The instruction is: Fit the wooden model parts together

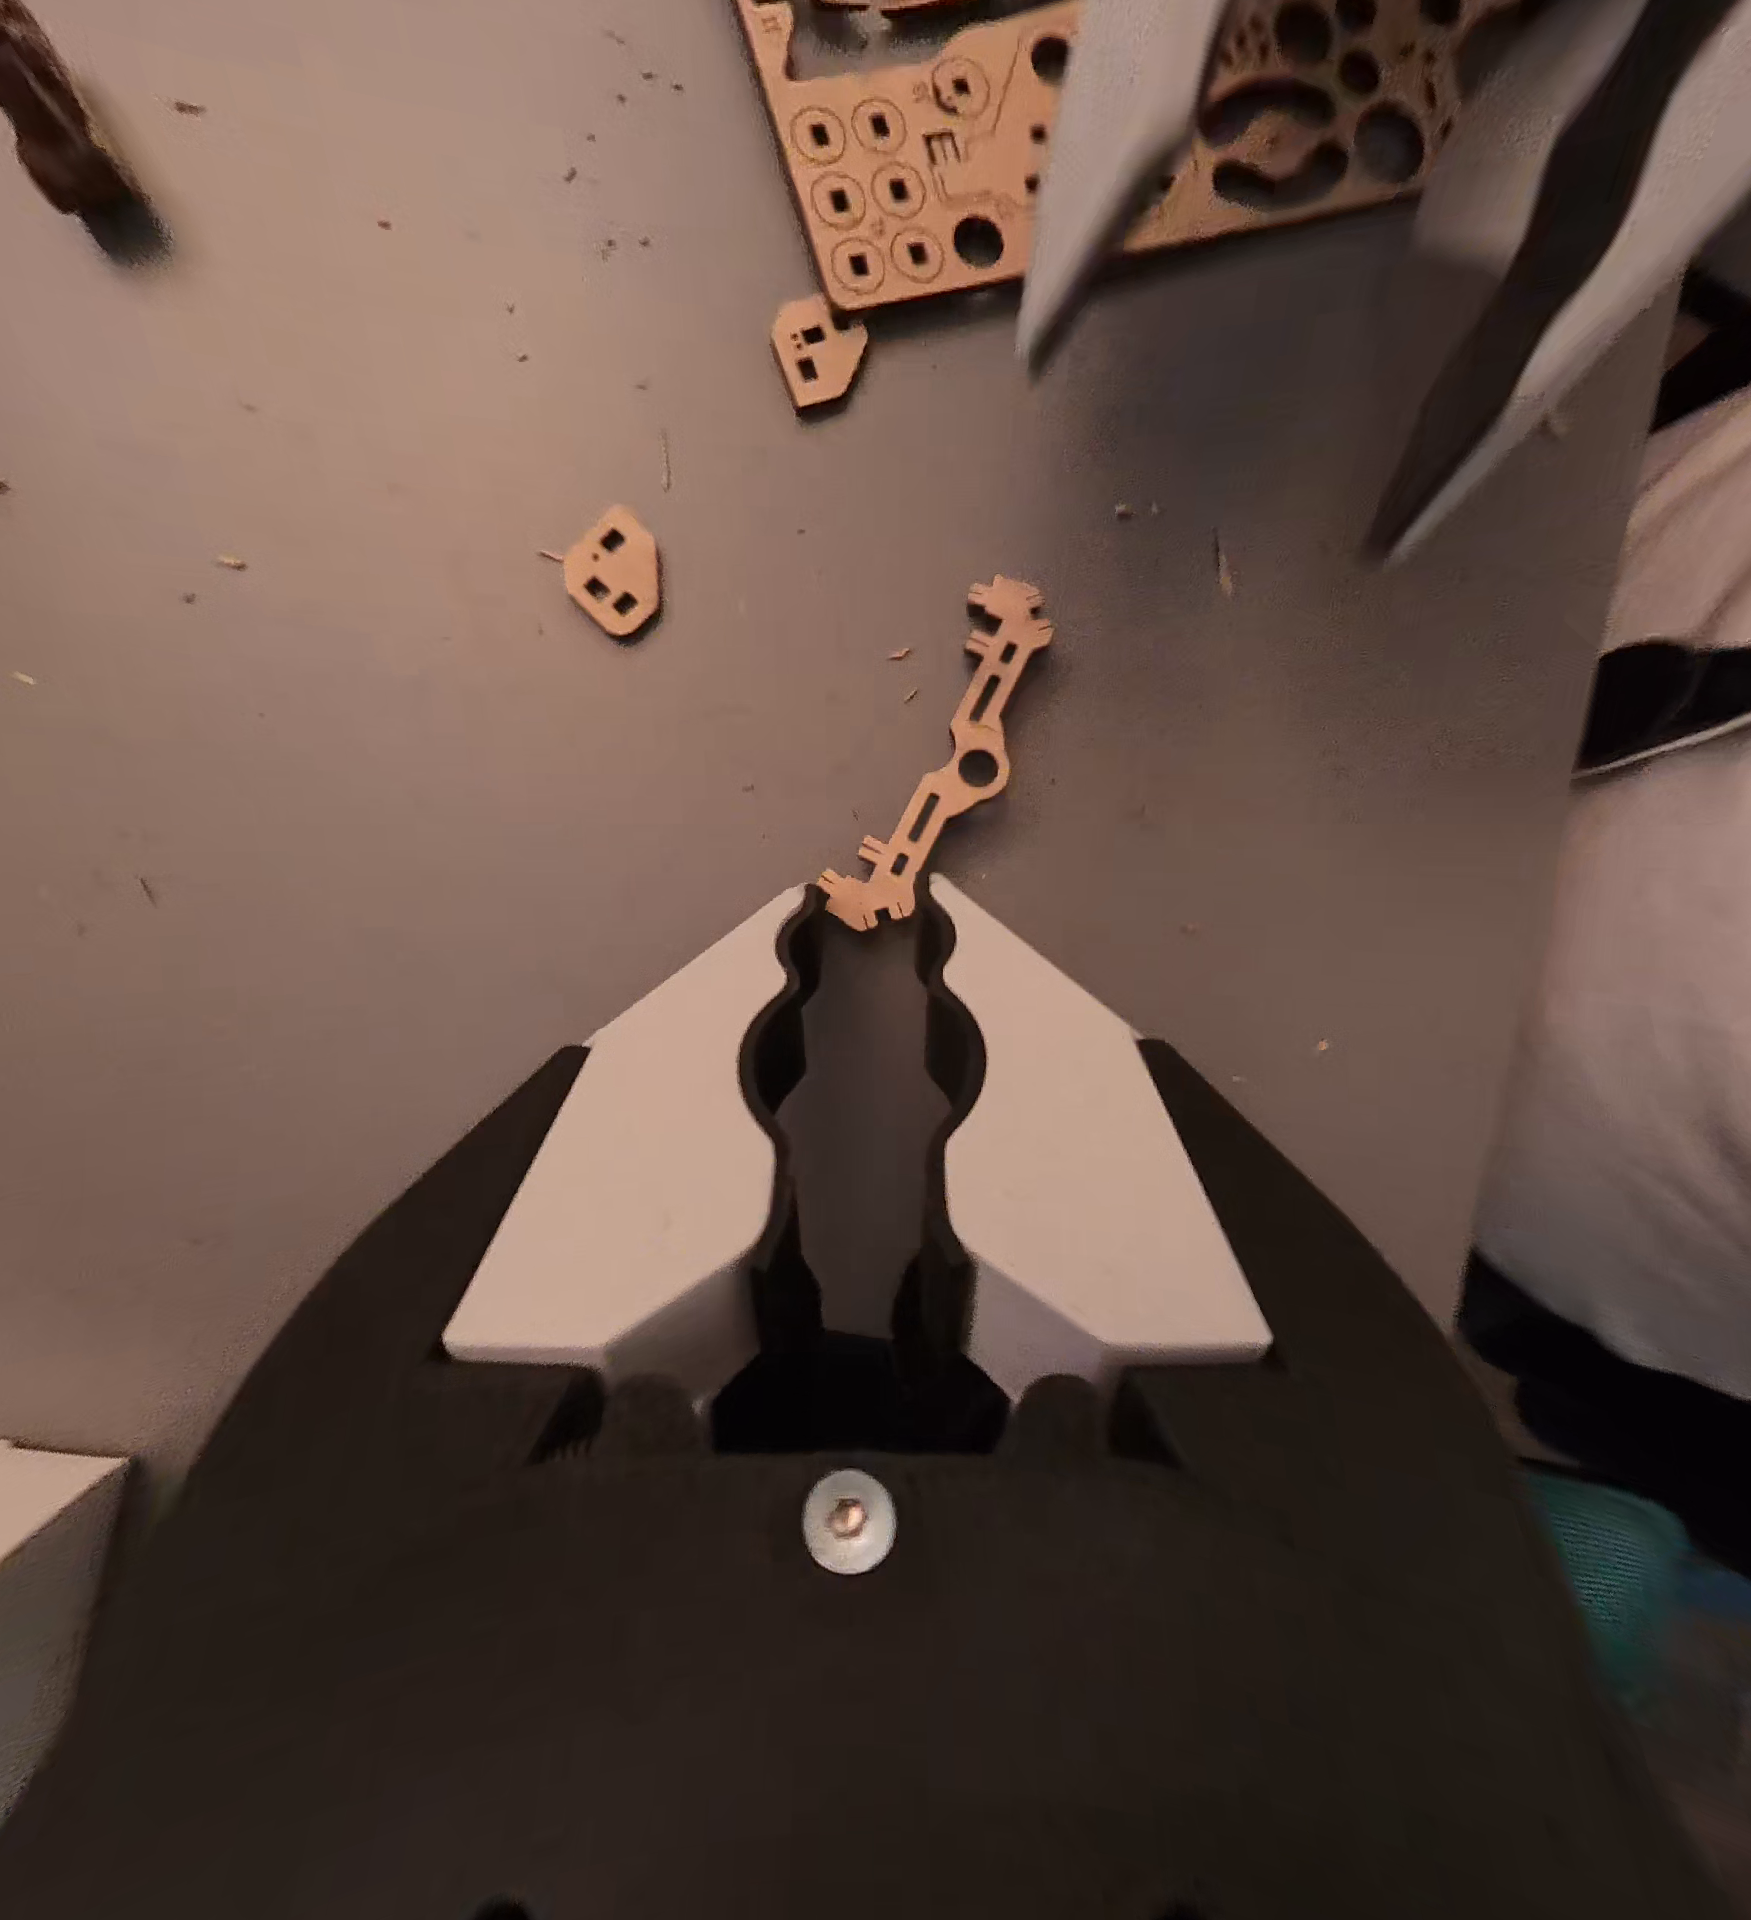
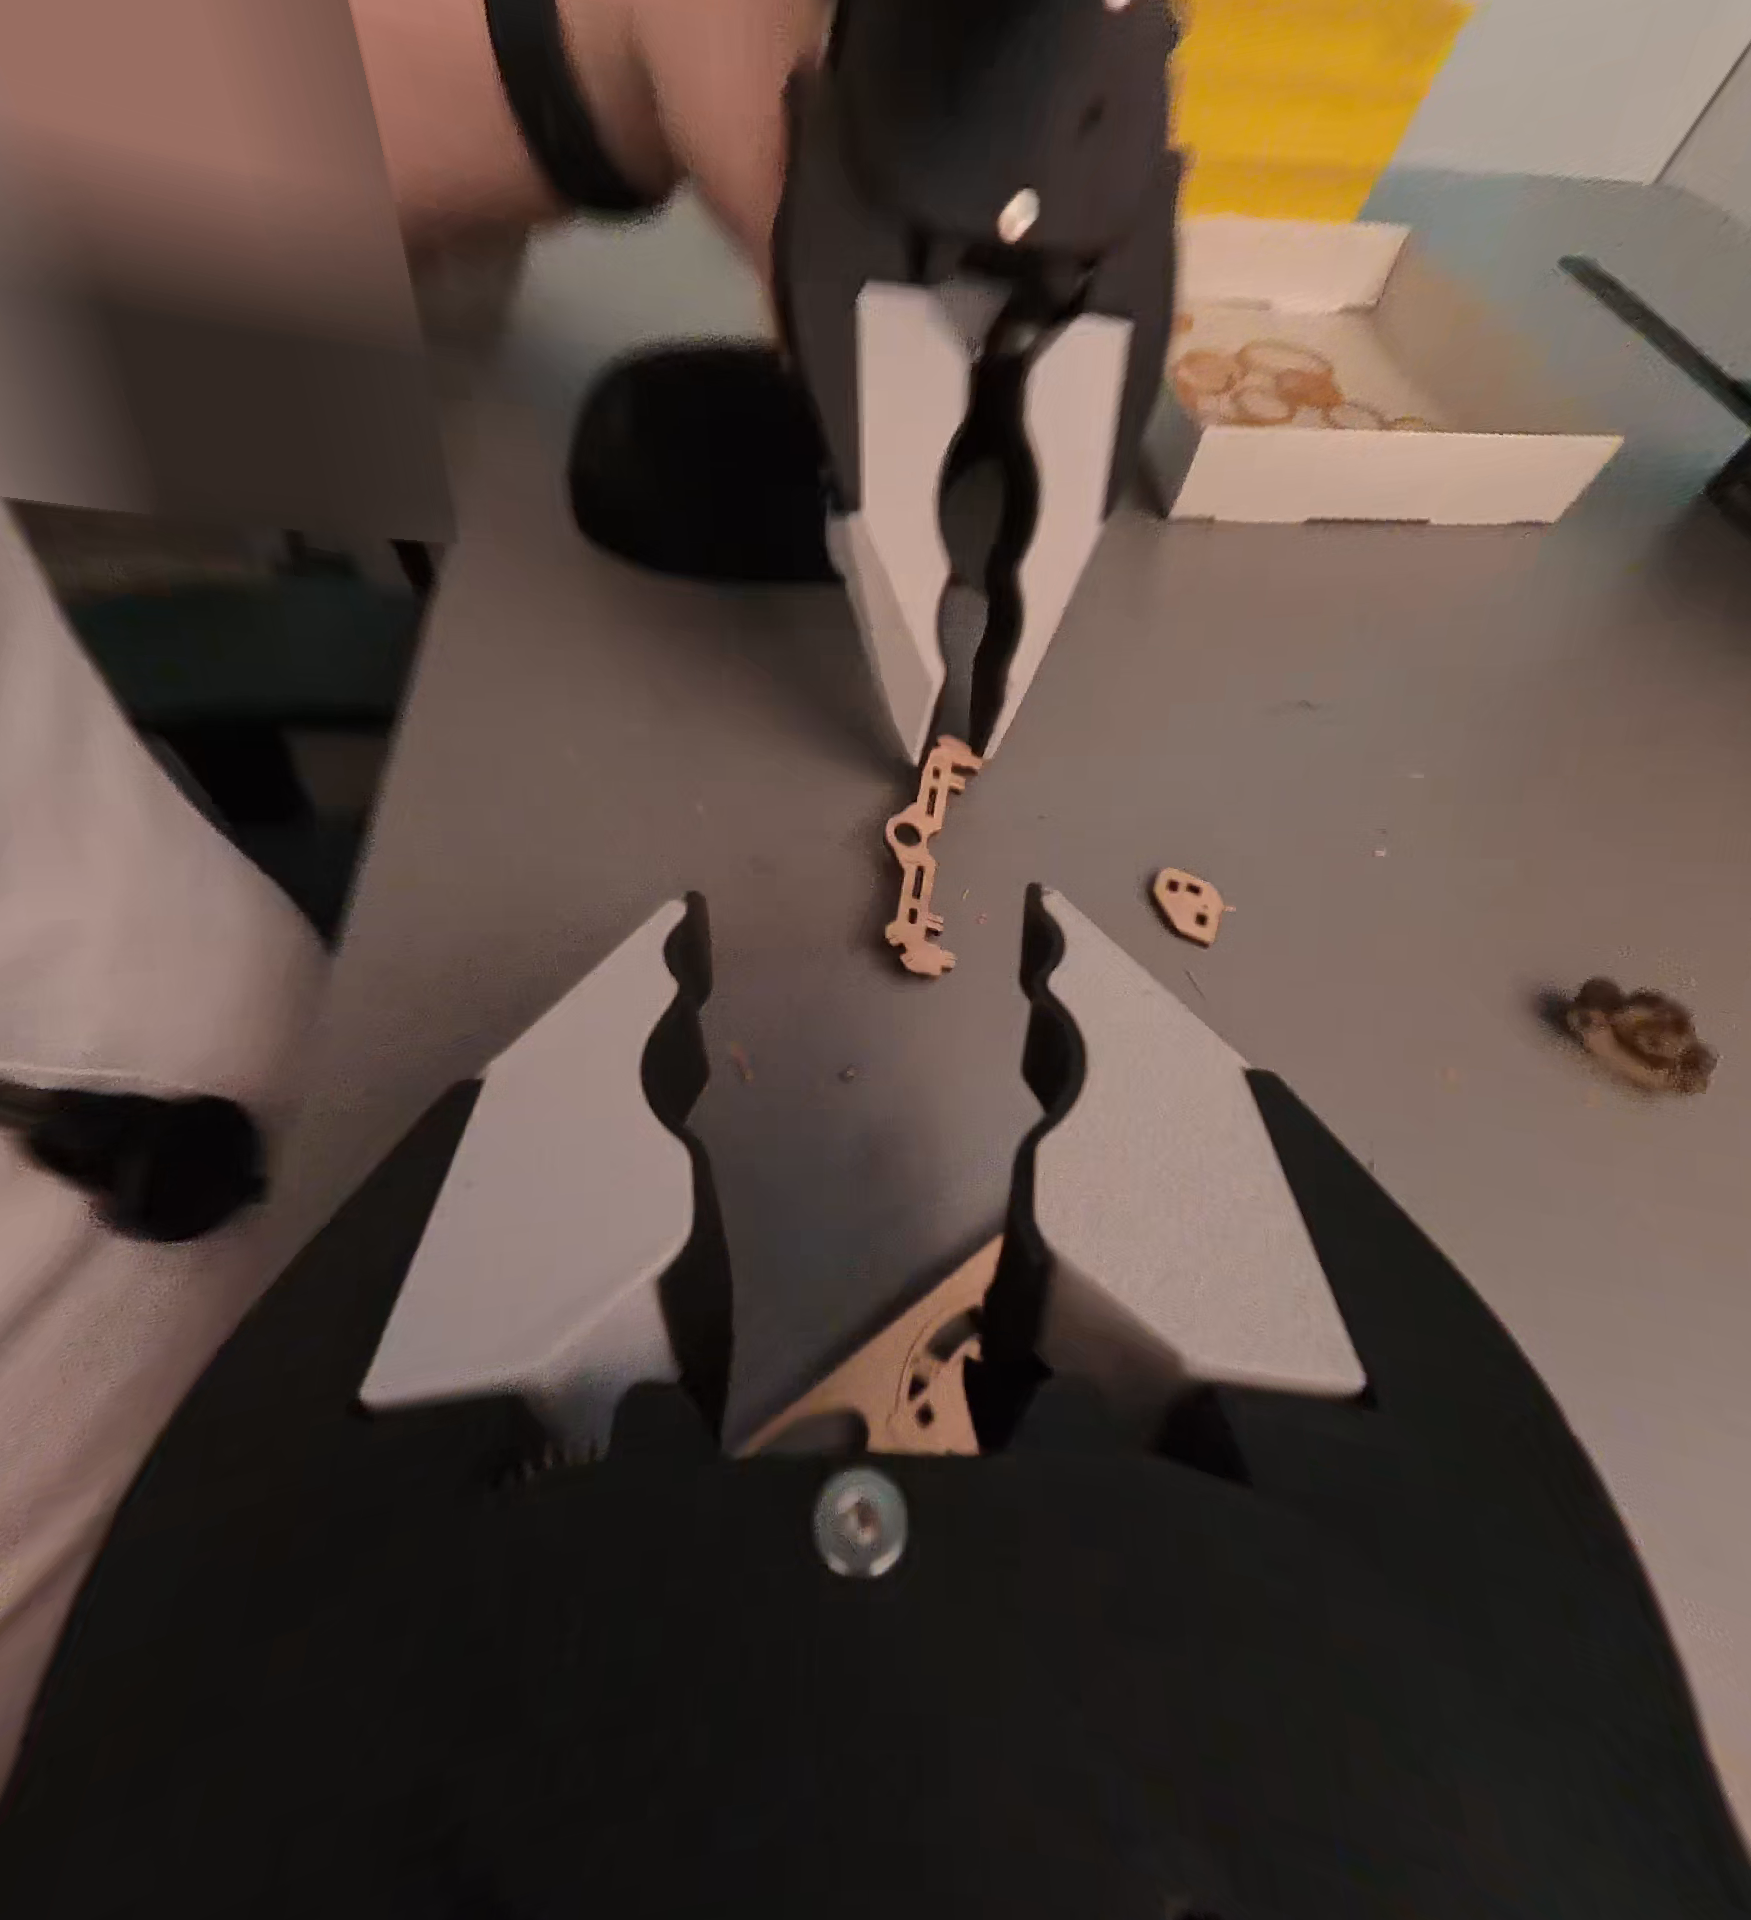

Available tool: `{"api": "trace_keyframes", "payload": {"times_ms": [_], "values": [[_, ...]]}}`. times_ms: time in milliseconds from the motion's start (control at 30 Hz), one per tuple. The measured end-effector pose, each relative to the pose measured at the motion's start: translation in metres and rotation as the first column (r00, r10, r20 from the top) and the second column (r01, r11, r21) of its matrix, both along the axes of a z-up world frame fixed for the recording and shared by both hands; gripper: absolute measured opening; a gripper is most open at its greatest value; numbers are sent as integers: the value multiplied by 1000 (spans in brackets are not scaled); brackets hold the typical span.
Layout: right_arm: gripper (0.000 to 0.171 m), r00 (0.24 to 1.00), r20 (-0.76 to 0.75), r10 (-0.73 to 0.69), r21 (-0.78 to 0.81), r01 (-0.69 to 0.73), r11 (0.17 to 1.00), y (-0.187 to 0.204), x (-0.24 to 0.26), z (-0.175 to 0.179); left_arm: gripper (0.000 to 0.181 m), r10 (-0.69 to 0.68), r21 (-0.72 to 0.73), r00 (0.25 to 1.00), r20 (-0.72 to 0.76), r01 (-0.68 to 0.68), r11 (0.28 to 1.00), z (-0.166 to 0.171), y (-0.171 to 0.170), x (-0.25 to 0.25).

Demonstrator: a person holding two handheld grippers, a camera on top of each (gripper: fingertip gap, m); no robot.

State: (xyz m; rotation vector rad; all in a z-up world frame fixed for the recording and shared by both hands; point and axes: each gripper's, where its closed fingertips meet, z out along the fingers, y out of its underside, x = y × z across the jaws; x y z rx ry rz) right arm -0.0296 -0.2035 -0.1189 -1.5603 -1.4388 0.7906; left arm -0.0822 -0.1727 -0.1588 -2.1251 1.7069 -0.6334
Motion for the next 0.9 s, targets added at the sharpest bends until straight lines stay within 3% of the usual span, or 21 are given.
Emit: {"api": "trace_keyframes", "payload": {"times_ms": [33,233,300,400,500,600,733,800,900], "values": [[57,998,64,13,48,-16,999,-1,-9,-8,15,22,-35,1000,9,-22,999,2,0,0],[32,960,273,-68,306,-19,952,15,-35,-26,16,105,-238,991,88,-81,968,19,-8,5],[11,951,306,-52,326,-53,944,13,-39,-26,15,112,-263,987,112,-79,962,23,-10,6],[6,948,313,-54,322,-52,945,16,-38,-23,16,110,-278,985,130,-71,958,25,-11,5],[0,969,246,-27,179,-18,984,16,-34,-18,31,102,-298,978,183,-44,953,33,-13,9],[0,987,161,13,-71,-2,997,16,-27,-10,39,38,-192,973,226,7,981,40,-11,16],[0,996,6,88,-394,-79,916,16,-16,9,25,-39,-53,974,224,52,997,40,-6,31],[0,996,-18,83,-450,-82,889,24,-8,13,1,-57,-102,963,263,86,991,45,-10,40],[0,995,-64,76,-486,-97,869,32,0,19,0,-24,-188,948,316,87,978,52,-7,50]]}}
